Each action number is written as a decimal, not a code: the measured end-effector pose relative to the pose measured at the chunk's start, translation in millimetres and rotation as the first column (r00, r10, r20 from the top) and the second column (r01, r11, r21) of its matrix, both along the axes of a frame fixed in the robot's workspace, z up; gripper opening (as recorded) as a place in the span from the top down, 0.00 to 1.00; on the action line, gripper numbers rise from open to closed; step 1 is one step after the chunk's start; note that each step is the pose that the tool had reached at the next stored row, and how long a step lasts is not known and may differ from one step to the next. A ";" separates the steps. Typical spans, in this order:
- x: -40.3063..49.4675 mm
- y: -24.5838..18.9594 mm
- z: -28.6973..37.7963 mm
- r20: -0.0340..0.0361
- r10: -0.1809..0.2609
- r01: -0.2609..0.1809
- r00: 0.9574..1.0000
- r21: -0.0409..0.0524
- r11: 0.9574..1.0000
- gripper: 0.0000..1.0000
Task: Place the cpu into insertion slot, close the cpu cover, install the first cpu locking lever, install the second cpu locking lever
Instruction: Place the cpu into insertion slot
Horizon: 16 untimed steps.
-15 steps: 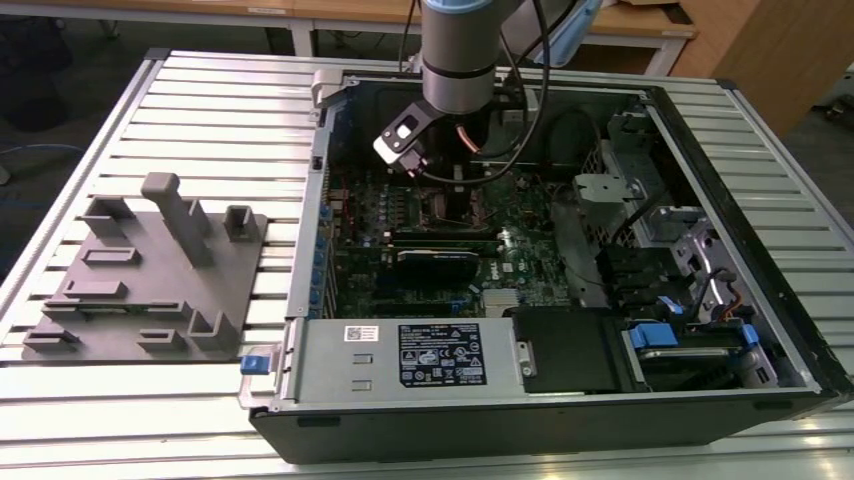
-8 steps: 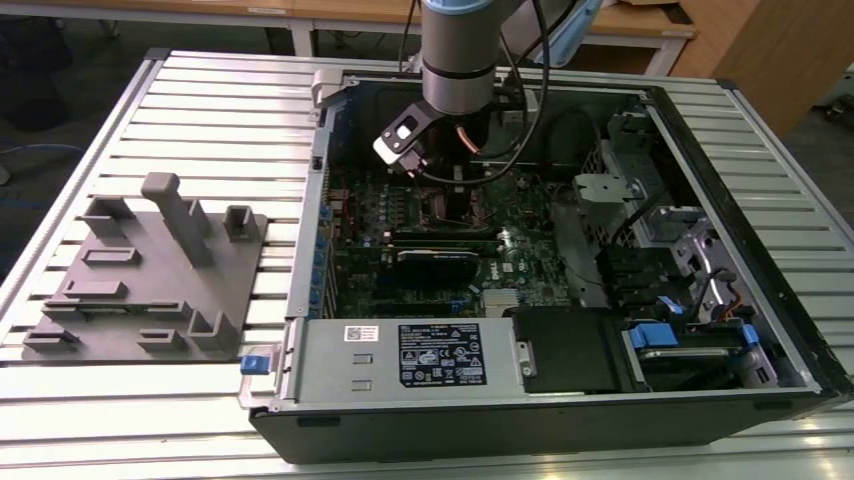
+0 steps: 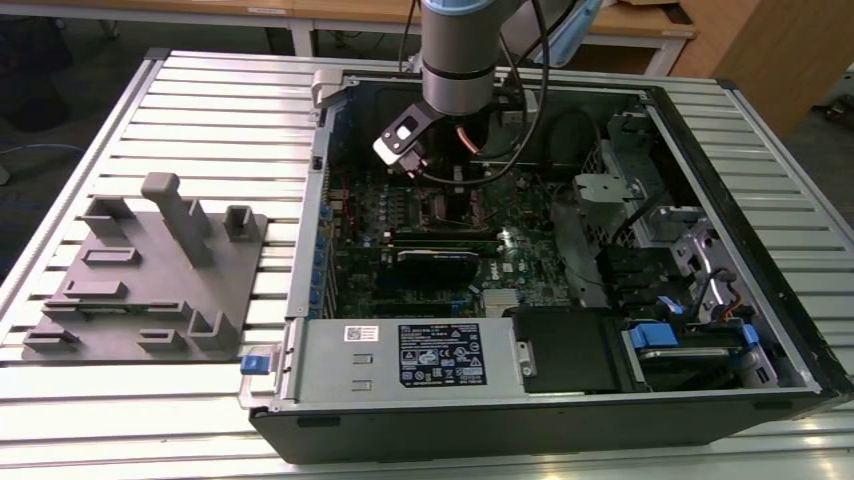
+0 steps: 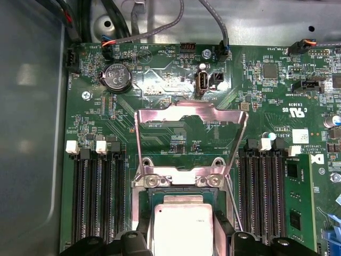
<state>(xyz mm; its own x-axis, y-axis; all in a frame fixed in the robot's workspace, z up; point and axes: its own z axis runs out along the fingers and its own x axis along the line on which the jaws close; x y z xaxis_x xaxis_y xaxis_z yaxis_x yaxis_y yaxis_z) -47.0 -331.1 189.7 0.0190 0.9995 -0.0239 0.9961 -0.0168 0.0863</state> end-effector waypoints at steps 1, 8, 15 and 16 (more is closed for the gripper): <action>0.0 0.0 0.0 0.000 0.000 0.000 1.000 0.000 1.000 0.46; 0.3 0.4 -0.8 0.001 0.000 0.000 1.000 0.002 1.000 0.45; 0.0 0.0 1.9 0.000 0.000 0.000 1.000 0.000 1.000 0.39; 0.0 0.0 3.4 0.000 0.000 0.000 1.000 0.000 1.000 0.39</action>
<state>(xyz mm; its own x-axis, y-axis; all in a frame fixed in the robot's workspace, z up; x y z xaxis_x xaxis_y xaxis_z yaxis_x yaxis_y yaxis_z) -47.0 -331.1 193.0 0.0189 0.9995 -0.0238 0.9961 -0.0168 0.0864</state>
